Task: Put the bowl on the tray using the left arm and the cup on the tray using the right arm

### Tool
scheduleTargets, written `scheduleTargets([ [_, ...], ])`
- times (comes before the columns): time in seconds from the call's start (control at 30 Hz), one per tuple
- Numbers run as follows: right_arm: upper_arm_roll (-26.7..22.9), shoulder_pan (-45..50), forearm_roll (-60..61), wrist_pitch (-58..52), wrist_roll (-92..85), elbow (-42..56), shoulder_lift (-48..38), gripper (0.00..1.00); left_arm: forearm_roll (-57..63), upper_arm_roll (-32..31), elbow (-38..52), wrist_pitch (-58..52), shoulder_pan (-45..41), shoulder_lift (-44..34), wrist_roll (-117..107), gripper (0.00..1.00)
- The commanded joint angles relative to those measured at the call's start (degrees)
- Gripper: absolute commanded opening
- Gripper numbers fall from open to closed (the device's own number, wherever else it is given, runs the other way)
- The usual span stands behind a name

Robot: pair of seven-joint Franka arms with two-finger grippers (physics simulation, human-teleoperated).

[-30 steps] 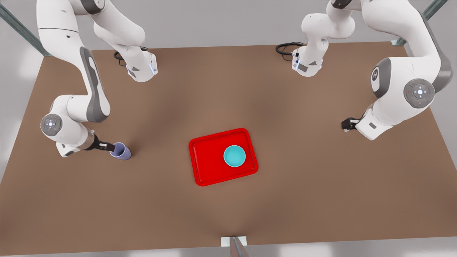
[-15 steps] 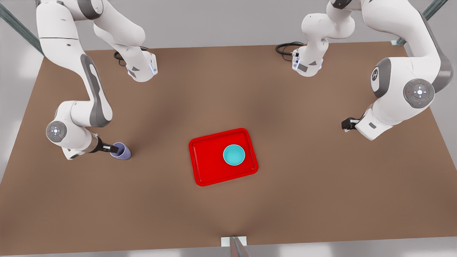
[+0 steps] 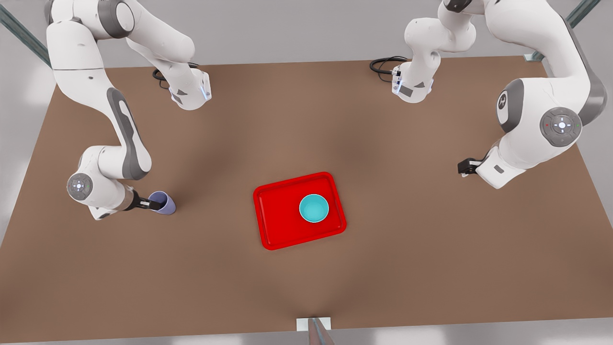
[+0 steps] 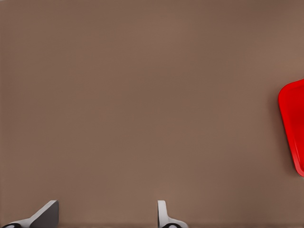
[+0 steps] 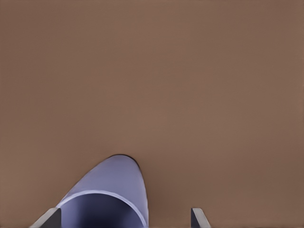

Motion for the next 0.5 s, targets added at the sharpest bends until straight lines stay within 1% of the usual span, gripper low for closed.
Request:
scheduleTargets([
  [0.0, 0.0, -0.1, 0.0, 0.0, 0.0, 0.0, 0.0, 1.00, 0.0, 0.0, 0.0, -0.1, 0.0, -0.1, 0.0, 1.00],
  [0.23, 0.0, -0.8, 0.1, -1.1, -0.6, -0.1, -0.3, 1.00, -0.1, 0.2, -0.2, -1.6, 0.0, -0.4, 0.2, 1.00],
  [0.47, 0.5, -2.5, 0.2, -2.1, -1.8, -3.4, -1.7, 1.00, -0.1, 0.2, -0.2, -1.6, 0.0, -0.4, 0.0, 1.00],
])
